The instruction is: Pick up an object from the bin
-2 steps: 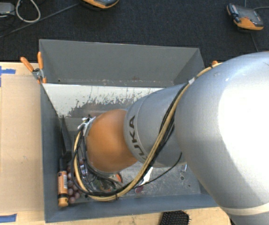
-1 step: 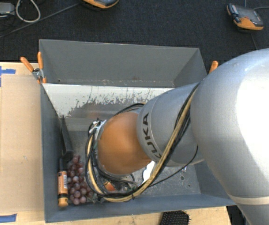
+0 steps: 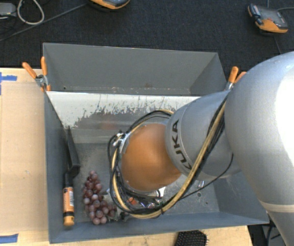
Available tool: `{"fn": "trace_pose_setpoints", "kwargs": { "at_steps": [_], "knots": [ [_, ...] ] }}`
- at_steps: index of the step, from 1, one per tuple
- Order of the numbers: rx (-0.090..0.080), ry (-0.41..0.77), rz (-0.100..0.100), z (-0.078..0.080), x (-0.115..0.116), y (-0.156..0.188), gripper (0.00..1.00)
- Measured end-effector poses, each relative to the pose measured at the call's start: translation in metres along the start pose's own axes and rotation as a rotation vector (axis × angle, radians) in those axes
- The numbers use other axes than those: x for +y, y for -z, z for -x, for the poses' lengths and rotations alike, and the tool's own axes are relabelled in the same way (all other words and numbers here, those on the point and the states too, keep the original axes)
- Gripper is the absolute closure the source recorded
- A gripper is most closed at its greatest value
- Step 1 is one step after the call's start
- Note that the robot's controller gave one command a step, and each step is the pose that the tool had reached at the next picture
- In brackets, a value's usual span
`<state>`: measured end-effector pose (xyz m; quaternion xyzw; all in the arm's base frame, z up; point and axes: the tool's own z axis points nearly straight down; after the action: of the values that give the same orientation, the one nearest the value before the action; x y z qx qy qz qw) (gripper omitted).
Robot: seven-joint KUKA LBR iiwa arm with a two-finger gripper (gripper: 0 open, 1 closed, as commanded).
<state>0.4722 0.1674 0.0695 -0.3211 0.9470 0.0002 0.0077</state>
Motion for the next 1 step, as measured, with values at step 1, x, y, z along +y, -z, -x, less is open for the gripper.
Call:
{"fn": "trace_pose_setpoints", "kwargs": {
  "at_steps": [1],
  "knots": [
    [-0.001,-0.006,0.001,0.0003,-0.0002,0.0,1.0]
  ]
}}
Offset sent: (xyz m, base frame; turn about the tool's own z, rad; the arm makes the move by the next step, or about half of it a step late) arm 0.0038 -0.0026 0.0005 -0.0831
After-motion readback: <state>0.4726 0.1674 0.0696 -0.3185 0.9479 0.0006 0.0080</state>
